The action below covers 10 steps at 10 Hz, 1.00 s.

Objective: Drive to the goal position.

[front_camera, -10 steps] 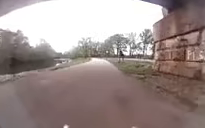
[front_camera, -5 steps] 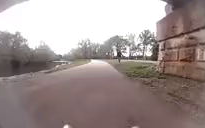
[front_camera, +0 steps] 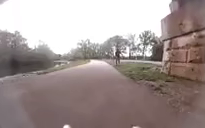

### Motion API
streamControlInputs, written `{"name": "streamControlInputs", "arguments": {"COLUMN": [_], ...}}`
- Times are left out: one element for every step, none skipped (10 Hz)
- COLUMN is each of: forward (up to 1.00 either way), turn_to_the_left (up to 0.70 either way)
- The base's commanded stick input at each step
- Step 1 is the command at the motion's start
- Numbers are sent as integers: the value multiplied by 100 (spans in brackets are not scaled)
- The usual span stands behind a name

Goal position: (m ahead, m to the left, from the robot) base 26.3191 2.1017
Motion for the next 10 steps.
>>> {"name": "streamControlInputs", "arguments": {"forward": [100, 100, 100, 100, 100, 100, 100, 100, 100, 100], "turn_to_the_left": [0, 0, 0, 0, 0, 0, 0, 0, 0, 0]}}
